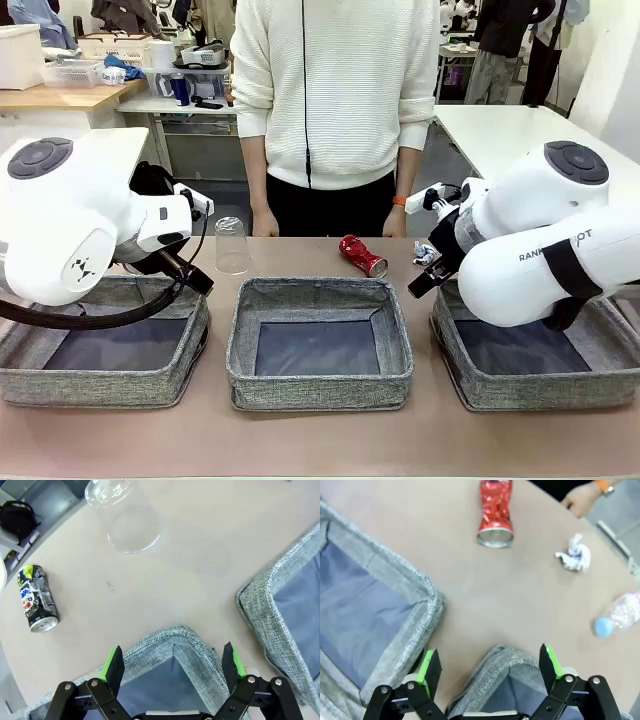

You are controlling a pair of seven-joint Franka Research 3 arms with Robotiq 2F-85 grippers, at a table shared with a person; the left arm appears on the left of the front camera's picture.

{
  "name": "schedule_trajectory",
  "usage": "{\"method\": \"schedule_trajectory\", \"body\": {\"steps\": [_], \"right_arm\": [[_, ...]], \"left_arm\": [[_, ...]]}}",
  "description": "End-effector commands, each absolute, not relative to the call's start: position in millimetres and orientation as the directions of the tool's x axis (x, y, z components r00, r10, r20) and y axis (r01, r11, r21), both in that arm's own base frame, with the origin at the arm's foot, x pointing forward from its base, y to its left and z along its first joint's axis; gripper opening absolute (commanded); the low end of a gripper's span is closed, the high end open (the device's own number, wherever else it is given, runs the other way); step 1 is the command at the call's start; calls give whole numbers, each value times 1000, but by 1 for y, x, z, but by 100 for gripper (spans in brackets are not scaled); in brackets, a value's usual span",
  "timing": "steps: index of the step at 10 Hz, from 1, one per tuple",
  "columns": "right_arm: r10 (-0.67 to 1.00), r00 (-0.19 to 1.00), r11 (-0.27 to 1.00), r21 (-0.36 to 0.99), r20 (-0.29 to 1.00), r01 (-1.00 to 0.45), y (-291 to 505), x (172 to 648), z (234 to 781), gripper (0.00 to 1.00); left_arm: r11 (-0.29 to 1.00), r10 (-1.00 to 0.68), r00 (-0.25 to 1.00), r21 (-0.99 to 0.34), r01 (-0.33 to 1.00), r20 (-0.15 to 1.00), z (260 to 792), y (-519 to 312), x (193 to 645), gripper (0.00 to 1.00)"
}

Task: Sort the waste into the appropriate baskets.
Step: Pick up the waste item pointed out by the person.

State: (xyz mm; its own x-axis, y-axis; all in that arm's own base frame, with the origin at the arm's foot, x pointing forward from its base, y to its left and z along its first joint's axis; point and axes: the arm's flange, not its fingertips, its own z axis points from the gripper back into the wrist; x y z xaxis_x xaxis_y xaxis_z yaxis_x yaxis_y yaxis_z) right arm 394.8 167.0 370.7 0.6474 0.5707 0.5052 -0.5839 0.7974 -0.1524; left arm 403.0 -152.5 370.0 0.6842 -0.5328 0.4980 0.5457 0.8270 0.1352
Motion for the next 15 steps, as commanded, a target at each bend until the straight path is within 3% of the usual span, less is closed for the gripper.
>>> {"method": "schedule_trajectory", "body": {"steps": [1,11,13,15], "right_arm": [[571,647,797,-153,505,-584,167,395,371,100],[571,647,797,-153,505,-584,167,395,371,100],[539,636,804,-113,552,-583,139,356,466,100],[530,605,807,-134,594,-575,109,290,521,100]], "left_arm": [[827,-533,684,135,546,498,370,-152,403,100],[827,-533,684,135,546,498,370,-152,403,100],[827,-533,684,135,546,498,370,-152,403,100],[827,-533,684,135,546,498,370,-152,403,100]]}}
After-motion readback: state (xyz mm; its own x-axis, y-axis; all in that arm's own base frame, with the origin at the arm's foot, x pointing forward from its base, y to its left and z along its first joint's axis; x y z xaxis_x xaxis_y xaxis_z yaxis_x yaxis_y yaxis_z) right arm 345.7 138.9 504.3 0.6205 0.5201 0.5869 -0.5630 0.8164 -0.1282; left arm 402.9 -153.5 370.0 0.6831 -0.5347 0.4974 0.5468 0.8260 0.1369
